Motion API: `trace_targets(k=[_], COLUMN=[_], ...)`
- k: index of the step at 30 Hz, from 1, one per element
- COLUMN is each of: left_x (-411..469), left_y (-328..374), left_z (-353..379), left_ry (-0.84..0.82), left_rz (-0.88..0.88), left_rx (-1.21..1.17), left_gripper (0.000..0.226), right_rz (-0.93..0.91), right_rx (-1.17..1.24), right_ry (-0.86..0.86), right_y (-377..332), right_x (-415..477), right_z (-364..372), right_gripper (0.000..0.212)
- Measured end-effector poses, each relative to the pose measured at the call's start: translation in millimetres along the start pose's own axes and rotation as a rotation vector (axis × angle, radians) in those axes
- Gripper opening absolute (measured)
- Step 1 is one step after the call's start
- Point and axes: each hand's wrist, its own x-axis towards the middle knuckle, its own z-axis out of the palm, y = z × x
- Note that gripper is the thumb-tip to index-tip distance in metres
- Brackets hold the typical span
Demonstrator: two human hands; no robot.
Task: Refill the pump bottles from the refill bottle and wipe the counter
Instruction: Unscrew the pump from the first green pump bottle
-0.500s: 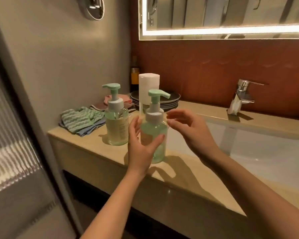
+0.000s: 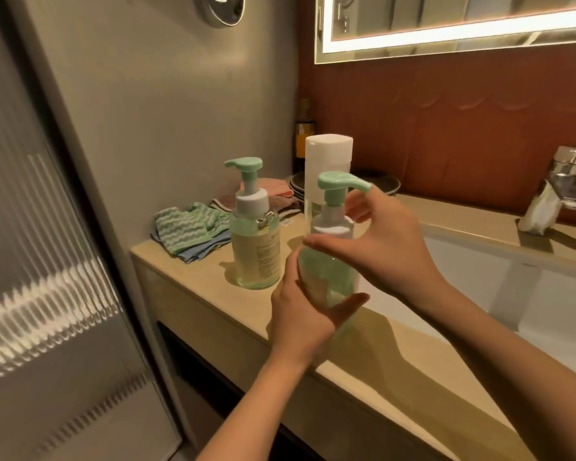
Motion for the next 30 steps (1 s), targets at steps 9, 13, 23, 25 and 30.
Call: trace_targets(k=[9, 13, 23, 25, 30], left_x=[0.1, 2.5, 3.6, 2.3, 0.8], left_y=[-0.7, -3.2, -0.9, -1.3, -0.8], left_z=[1.3, 0.3, 2.0, 2.1, 0.7], left_ry=[-0.003, -0.002, -0.033, -0.013, -0.015], left_rz=[-0.054, -0.056, -0.038, -0.076, -0.052], left_rx=[0.066, 0.050, 0.016, -0.022, 0.036], left_gripper=[0.086, 0.069, 0.072, 0.074, 0.065], right_rz=[-0.014, 0.014, 0.027, 0.052, 0.035], right_rx=[0.064, 0.223, 0.151, 0.196, 0.387], right_ry=[-0.081, -0.246, -0.170, -0.123, -0.378], right_y=[6.4, 14.2, 6.1, 6.6, 15.5], right_x=[8.7, 13.7, 5.1, 6.3, 14.1], right_z=[1.8, -5.7, 11.3, 10.6, -9.1], right_gripper=[0.043, 0.037, 0.071, 0.063, 0.043])
